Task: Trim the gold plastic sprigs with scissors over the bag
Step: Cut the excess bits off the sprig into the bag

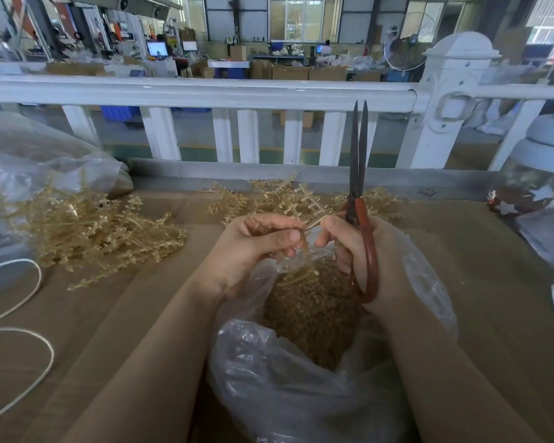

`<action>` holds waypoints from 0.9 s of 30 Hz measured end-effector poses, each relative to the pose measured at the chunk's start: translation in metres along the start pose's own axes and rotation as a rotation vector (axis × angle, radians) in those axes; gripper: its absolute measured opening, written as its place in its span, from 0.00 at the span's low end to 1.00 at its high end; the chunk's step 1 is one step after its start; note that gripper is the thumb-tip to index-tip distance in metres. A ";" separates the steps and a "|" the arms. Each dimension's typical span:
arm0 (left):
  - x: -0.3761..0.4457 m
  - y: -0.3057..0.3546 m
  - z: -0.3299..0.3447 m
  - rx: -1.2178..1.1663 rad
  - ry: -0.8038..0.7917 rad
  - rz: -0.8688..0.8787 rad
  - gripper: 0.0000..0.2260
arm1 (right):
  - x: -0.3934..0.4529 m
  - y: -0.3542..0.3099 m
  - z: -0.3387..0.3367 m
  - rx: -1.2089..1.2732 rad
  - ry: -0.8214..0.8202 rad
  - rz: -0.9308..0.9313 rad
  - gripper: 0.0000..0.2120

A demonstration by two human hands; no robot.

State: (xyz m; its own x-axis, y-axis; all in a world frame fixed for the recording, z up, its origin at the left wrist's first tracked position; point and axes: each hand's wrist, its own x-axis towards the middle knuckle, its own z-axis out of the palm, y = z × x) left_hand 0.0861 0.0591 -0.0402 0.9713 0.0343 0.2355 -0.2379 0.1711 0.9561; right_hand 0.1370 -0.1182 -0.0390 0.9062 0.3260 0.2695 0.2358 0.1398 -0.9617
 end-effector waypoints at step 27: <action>0.003 0.000 0.004 -0.036 0.127 -0.075 0.07 | 0.006 0.013 0.002 -0.057 -0.055 0.033 0.09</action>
State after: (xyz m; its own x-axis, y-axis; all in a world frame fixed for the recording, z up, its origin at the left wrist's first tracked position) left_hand 0.0890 0.0548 -0.0387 0.9801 0.1439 0.1371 -0.1660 0.2134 0.9628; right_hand 0.1447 -0.1130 -0.0497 0.8934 0.3808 0.2383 0.2272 0.0747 -0.9710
